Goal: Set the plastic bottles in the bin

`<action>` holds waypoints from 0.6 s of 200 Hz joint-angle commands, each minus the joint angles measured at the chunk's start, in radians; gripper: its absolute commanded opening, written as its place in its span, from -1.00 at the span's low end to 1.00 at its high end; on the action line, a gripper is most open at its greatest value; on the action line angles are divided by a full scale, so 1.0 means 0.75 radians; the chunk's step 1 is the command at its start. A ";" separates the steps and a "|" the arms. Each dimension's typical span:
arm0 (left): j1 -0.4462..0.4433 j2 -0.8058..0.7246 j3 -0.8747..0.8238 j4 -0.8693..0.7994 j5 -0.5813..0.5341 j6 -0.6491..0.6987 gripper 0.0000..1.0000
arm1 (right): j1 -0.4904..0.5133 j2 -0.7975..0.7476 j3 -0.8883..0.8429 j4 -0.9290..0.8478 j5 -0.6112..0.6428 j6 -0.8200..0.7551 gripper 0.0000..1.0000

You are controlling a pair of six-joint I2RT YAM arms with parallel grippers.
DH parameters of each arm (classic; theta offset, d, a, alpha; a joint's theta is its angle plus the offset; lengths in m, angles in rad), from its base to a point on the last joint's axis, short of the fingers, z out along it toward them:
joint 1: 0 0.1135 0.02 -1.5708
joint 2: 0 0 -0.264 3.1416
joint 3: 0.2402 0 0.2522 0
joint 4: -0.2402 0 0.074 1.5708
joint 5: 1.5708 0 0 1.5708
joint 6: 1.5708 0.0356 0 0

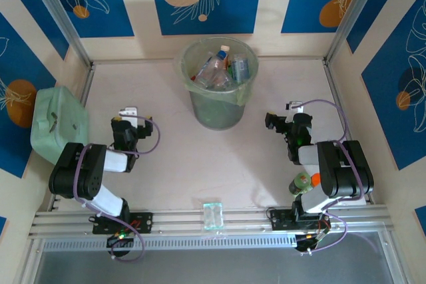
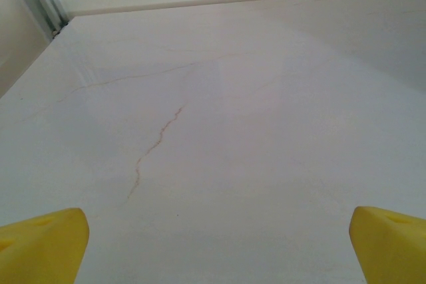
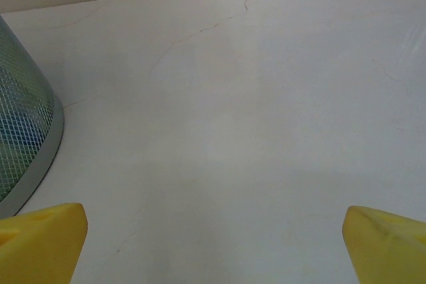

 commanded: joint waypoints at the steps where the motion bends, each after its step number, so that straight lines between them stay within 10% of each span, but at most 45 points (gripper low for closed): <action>1: 0.007 0.009 0.049 -0.031 0.141 0.056 1.00 | 0.003 -0.008 0.028 0.014 0.011 -0.025 0.98; 120: 0.022 0.009 0.068 -0.070 0.217 0.056 1.00 | -0.011 -0.005 0.036 0.002 -0.026 -0.025 0.98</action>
